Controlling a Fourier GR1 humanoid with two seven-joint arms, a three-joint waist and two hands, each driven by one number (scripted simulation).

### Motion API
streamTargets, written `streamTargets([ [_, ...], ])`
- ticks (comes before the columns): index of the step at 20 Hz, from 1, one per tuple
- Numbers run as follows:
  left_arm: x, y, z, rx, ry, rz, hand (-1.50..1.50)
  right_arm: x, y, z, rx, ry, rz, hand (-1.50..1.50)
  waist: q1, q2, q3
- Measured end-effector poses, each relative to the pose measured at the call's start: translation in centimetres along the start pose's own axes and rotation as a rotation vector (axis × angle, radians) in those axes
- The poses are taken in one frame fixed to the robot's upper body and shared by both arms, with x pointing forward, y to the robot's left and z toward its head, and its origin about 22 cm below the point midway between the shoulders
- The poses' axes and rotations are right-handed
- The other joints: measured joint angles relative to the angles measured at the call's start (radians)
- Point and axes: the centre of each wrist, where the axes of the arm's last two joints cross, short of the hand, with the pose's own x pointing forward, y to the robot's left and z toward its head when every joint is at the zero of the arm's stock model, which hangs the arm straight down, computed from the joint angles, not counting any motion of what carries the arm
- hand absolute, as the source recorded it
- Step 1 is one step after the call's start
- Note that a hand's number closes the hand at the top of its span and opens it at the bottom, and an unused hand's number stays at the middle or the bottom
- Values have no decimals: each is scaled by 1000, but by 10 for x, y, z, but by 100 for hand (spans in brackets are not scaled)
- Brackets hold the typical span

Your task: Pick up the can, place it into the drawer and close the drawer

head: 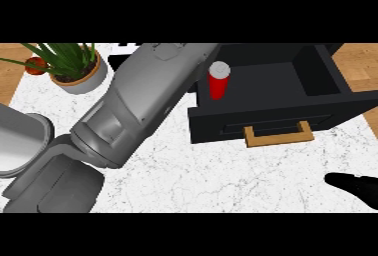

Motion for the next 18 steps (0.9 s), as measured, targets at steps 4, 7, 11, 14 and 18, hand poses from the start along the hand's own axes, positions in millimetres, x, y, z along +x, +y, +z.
streamTargets([
  [4, 2, 0, 0, 2, 3, 40, -150, -3, 10, -12, 47, -28, 124, -150, 11, 1, -1],
  [7, 6, -1, 0, 4, -2, 64, -150, -7, 22, -21, 72, -46, 219, -150, 22, 0, -1],
  [11, 9, -2, 0, 6, -11, 60, -150, -18, 40, -35, 109, -65, 341, -150, 43, -3, -1],
  [14, 5, -1, -1, 10, -20, 48, -150, -30, 55, -46, 136, -66, 419, -150, 54, -5, -1],
  [18, 7, -2, -1, 12, -30, 35, -150, -53, 78, -60, 178, -64, 520, -150, 71, -8, -1],
])
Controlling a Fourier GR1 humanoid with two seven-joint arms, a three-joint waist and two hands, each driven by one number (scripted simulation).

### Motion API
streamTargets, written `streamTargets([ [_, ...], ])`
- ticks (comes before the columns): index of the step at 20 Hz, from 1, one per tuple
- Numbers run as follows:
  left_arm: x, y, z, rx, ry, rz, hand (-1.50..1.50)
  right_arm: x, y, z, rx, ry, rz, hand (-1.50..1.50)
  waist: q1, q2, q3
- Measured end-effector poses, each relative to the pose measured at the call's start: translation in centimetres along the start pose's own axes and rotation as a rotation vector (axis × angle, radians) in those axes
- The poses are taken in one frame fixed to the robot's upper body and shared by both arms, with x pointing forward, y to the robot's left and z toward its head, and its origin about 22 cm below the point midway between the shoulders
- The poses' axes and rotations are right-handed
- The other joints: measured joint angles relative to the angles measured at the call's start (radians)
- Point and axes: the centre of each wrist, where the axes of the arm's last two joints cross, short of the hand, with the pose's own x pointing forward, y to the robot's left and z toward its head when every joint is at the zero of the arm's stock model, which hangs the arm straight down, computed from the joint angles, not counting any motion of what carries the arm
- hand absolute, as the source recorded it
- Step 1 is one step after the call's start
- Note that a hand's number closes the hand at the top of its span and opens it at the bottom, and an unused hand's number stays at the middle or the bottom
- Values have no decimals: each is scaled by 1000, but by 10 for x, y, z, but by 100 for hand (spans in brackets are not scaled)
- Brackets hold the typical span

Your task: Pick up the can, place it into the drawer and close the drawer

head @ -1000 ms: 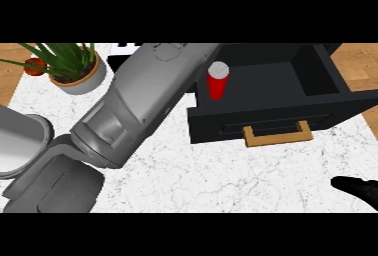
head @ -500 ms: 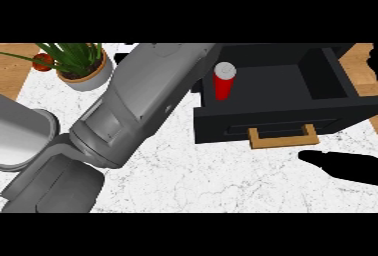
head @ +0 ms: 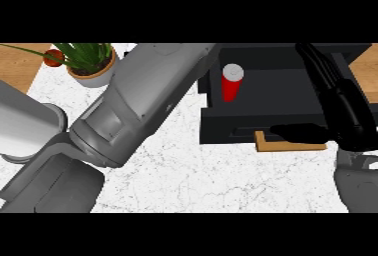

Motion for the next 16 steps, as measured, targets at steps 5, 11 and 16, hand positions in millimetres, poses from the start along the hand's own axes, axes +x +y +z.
streamTargets([
  [5, 5, 6, -4, -13, 12, 11, -150, -15, 33, -18, 45, 10, 122, -150, 18, -5, 0],
  [11, 6, 23, -12, -6, 12, 19, -150, -34, 73, -42, 50, 11, 206, -150, 43, -9, 0],
  [16, 5, 36, -16, 16, 17, 8, -150, -37, 106, -59, 23, 26, 258, -150, 55, -11, -1],
])
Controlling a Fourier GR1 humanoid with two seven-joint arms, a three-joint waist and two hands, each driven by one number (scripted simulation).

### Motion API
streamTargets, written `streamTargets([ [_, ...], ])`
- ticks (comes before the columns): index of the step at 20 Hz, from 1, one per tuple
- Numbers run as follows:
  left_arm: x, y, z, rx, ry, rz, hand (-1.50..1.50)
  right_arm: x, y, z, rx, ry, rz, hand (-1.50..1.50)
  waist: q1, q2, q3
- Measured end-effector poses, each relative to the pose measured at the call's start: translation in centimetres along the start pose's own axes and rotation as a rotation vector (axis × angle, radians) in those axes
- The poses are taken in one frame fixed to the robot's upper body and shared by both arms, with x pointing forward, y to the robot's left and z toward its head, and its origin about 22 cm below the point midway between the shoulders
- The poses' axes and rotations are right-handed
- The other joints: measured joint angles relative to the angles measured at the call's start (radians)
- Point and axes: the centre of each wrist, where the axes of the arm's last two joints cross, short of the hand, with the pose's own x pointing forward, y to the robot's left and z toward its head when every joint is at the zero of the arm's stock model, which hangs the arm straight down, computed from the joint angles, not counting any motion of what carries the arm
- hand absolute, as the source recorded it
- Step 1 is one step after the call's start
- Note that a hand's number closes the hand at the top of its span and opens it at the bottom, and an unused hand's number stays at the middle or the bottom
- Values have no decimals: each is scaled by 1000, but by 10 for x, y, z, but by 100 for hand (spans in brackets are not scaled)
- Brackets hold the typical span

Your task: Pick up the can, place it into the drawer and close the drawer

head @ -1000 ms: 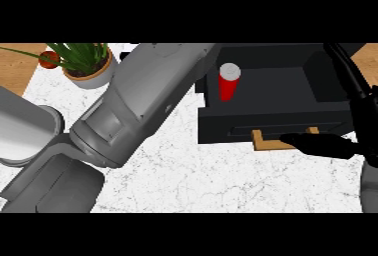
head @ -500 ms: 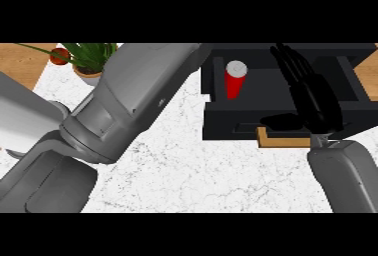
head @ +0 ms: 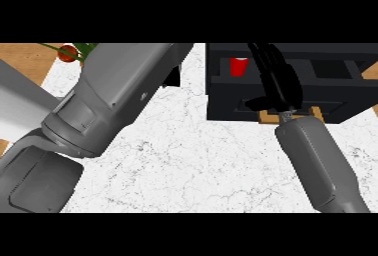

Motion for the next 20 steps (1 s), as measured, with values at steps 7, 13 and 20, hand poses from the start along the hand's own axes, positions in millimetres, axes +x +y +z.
streamTargets([
  [7, -3, 28, -7, -2, 7, -6, -150, -9, 10, -31, -102, 47, 62, -150, 29, -1, 0],
  [13, -9, 48, -9, -4, 16, -7, -150, -2, 9, -57, -154, 55, 98, -150, 48, -1, -1],
  [20, -11, 64, -6, -13, 27, -6, -150, -4, -2, -78, -150, 65, 127, -150, 68, 7, 2],
])
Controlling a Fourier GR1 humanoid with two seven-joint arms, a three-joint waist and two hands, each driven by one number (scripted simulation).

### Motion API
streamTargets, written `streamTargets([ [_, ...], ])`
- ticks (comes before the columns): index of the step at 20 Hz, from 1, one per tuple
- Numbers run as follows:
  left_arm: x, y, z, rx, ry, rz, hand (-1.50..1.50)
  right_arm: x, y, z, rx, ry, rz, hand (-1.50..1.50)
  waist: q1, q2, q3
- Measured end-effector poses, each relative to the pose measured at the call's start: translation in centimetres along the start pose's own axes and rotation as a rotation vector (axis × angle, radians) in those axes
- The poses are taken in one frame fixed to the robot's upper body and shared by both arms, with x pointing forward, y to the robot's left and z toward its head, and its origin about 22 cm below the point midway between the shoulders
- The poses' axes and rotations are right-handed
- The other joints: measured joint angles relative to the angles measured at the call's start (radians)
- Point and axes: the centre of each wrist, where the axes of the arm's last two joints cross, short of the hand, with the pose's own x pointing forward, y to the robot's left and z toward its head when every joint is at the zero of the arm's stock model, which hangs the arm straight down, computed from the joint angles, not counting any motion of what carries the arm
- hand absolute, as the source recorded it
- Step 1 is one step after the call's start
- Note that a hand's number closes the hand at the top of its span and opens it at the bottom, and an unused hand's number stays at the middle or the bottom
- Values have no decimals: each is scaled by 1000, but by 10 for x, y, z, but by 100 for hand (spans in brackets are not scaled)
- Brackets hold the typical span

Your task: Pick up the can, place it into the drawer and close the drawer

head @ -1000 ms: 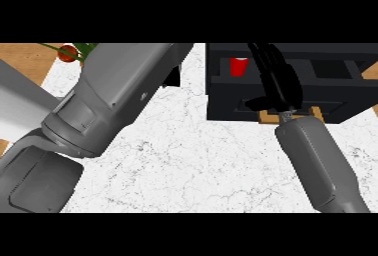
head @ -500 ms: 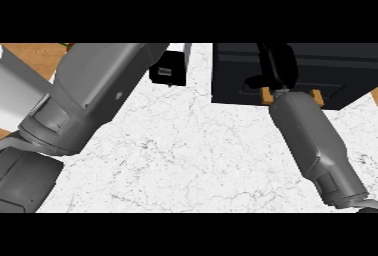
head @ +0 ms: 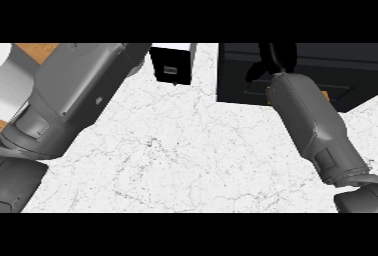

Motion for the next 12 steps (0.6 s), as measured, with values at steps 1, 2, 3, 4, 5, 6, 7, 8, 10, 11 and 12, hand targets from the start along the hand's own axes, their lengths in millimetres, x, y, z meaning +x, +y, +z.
streamTargets([
  [1, -2, 4, 0, 0, -1, -2, -150, 2, 1, -1, 0, 2, 3, -150, 3, -1, 0],
  [2, -2, 8, 1, -4, 0, -1, -150, 0, -1, -3, 3, 1, 0, -150, 5, 1, 1],
  [3, 2, 7, 2, -11, -1, -2, -150, 0, -1, -4, 5, -1, -4, -150, 6, 2, 2],
  [4, 1, 9, 3, -15, -4, -2, -150, 0, -2, -5, 9, 1, -4, -150, 9, 2, 2],
  [5, -1, 12, 4, -19, -4, -3, -150, 0, -2, -7, 12, -1, -5, -150, 10, 4, 2],
  [6, -3, 14, 5, -20, -3, -1, -150, 2, -2, -8, 14, -2, -7, -150, 10, 5, 2],
  [7, -3, 15, 6, -22, -7, -2, -150, 3, -3, -10, 18, -5, -13, -150, 9, 7, 4],
  [8, -2, 18, 6, -22, -7, 1, -150, 2, -4, -10, 23, -8, -26, -150, 11, 8, 4],
  [10, -4, 24, 7, -23, -3, -1, -150, 3, -5, -12, 22, -24, -57, -150, 9, 11, 6],
  [11, -5, 28, 8, -23, -4, 0, -150, 4, -4, -12, 22, -32, -68, -150, 7, 12, 7],
  [12, -6, 31, 9, -23, -5, -2, -150, 2, -6, -13, 28, -34, -78, -150, 8, 13, 8],
])
